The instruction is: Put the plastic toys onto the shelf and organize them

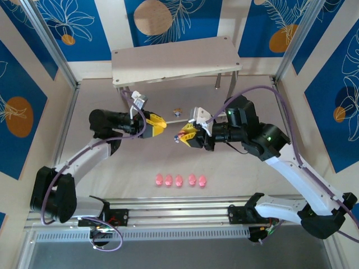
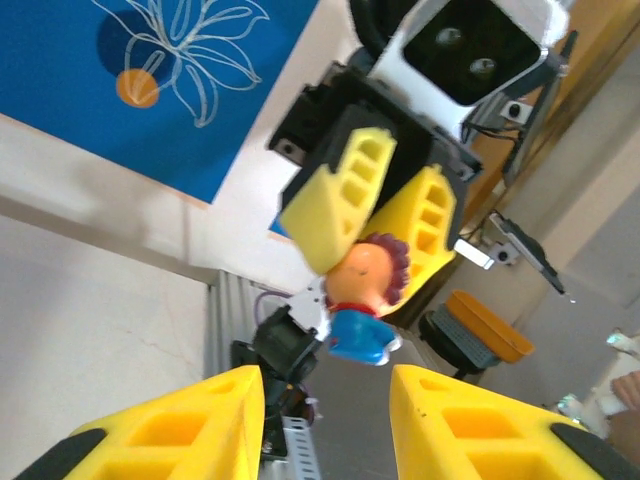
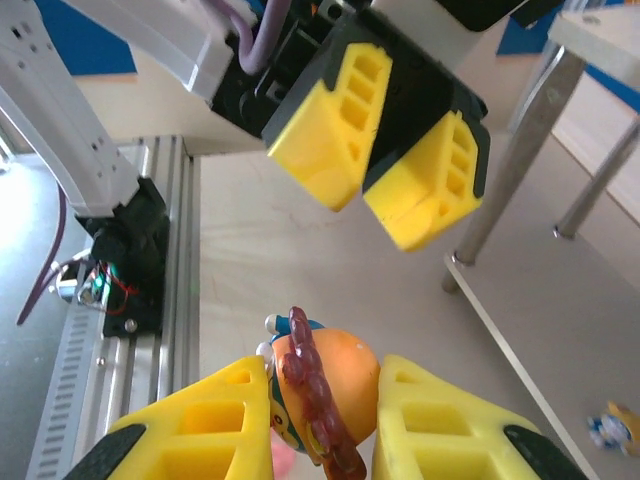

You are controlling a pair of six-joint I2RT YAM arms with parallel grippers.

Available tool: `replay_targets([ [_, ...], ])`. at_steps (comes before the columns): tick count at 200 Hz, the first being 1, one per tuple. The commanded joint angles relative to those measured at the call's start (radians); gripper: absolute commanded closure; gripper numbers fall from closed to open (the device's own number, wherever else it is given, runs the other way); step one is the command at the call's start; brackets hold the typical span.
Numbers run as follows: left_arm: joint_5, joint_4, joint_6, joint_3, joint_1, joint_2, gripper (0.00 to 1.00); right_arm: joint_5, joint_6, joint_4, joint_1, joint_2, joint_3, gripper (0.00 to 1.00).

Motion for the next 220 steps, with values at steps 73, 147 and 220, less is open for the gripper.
replay_targets([
  [73, -0.466, -1.491, 1.168, 0.239, -0.036, -0.227, 0.60, 0.216, 0.035, -0.377, -0.015, 0.202, 0.182, 1.00],
  [147, -0.668, -1.474, 1.133, 0.126, -0.069, -0.320, 0.59, 0.524, 0.075, -0.361, -0.116, 0.361, 0.206, 1.00],
  [220, -0.786, -1.439, 1.137, 0.081, -0.068, -0.305, 0.57, 0.523, 0.140, -0.245, -0.304, 0.466, 0.158, 1.00],
])
